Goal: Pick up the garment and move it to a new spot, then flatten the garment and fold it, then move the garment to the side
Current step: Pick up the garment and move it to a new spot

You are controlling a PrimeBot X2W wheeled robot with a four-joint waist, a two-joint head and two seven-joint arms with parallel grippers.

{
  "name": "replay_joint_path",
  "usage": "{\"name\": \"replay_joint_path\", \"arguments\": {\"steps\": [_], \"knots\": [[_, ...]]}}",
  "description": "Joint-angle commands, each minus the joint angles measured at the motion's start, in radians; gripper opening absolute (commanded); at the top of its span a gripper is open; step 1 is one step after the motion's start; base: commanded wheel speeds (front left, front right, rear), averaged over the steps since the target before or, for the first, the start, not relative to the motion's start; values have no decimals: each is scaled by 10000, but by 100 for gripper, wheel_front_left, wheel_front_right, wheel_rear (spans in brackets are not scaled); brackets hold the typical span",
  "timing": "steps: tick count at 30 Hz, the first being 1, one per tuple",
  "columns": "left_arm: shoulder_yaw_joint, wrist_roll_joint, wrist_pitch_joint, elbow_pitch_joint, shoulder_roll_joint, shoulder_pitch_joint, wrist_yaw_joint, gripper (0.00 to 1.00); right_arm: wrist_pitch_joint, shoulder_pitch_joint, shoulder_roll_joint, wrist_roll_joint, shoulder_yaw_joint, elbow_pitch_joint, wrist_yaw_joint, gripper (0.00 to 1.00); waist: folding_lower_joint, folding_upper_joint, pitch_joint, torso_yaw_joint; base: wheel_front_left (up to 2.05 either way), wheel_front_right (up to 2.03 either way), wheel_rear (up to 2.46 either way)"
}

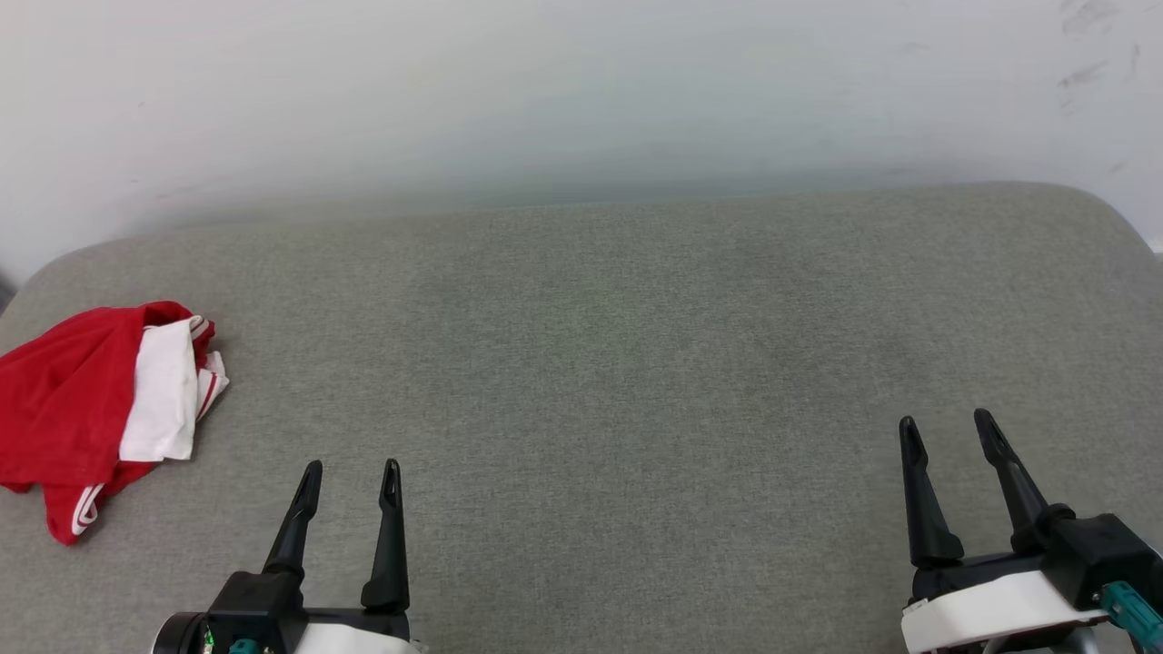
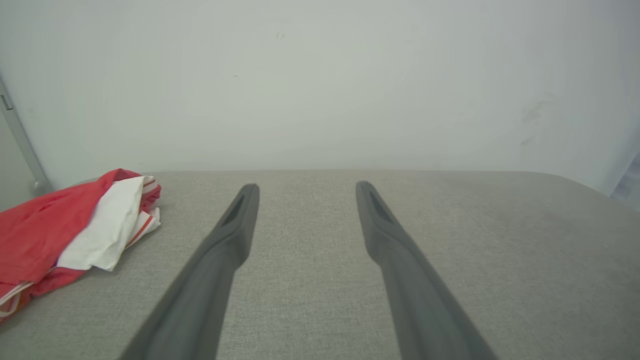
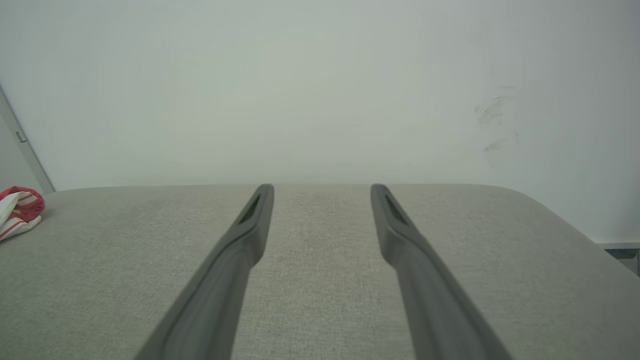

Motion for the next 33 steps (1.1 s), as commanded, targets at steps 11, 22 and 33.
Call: {"name": "replay_joint_path", "arguments": {"steps": [11, 22, 33], "knots": [[197, -8, -28, 31, -12, 24, -45, 100, -30, 247, -10, 95, 385, -109, -3, 100, 0, 0, -85, 1008, 0, 0, 0], [452, 152, -28, -47, -12, 338, -134, 100, -30, 454, -10, 175, 741, -33, -3, 100, 0, 0, -362, 2359, 0, 0, 0], [624, 207, -28, -170, -13, 680, -271, 100, -30, 665, -9, 232, 1159, -54, -3, 100, 0, 0, -733, 3527, 0, 0, 0]]}}
